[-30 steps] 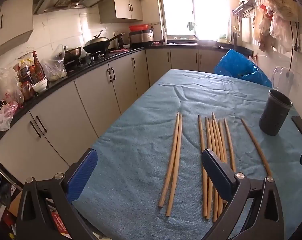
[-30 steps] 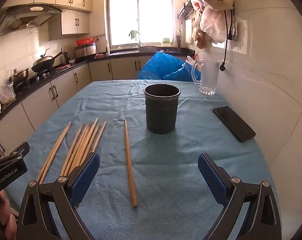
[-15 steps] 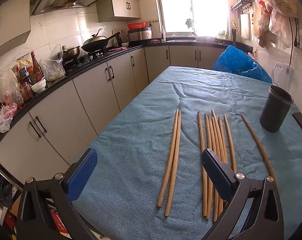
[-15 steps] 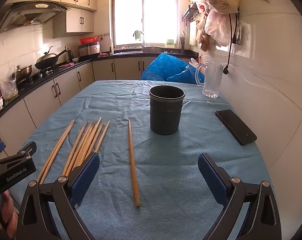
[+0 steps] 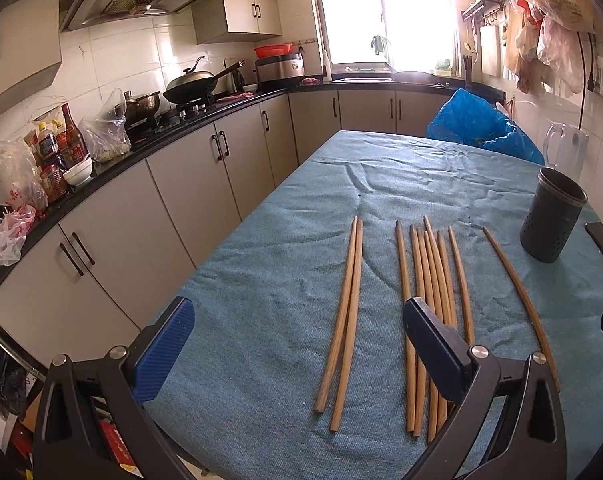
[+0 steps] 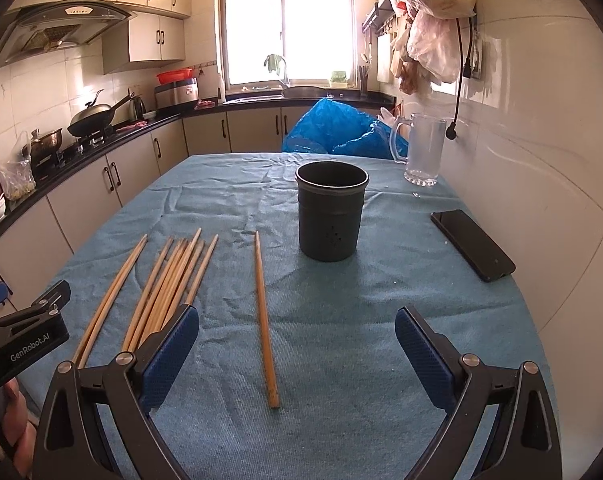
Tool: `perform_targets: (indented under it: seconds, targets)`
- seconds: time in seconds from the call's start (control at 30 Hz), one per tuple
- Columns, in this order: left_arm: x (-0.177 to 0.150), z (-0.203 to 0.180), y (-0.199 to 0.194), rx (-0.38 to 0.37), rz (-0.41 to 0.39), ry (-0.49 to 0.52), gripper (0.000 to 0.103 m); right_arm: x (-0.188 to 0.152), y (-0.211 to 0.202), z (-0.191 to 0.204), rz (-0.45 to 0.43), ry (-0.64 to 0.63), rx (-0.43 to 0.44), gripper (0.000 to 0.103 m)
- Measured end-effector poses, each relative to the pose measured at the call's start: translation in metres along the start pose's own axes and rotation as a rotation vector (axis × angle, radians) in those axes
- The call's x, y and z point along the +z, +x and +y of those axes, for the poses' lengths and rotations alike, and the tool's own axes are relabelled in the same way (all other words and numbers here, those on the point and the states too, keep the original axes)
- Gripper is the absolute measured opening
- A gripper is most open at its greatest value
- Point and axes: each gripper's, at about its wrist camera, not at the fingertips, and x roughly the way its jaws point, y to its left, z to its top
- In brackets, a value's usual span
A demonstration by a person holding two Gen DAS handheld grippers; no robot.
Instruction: Organize utensils
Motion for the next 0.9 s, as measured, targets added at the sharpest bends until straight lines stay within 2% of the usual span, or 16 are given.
perform_targets:
  seconds: [0.37,0.9]
  targets:
    - [-0.006,0.008,0.003,-0.011,0.002,-0.019,0.103,-0.002,0.003,0.001,0.022,0.004,0.012,0.097]
    - [-0.014,0.009,0.006,-0.034,0.013,-0.042,0.103,-0.003,0.004,0.001,0.038,0.007,0.017,0.096]
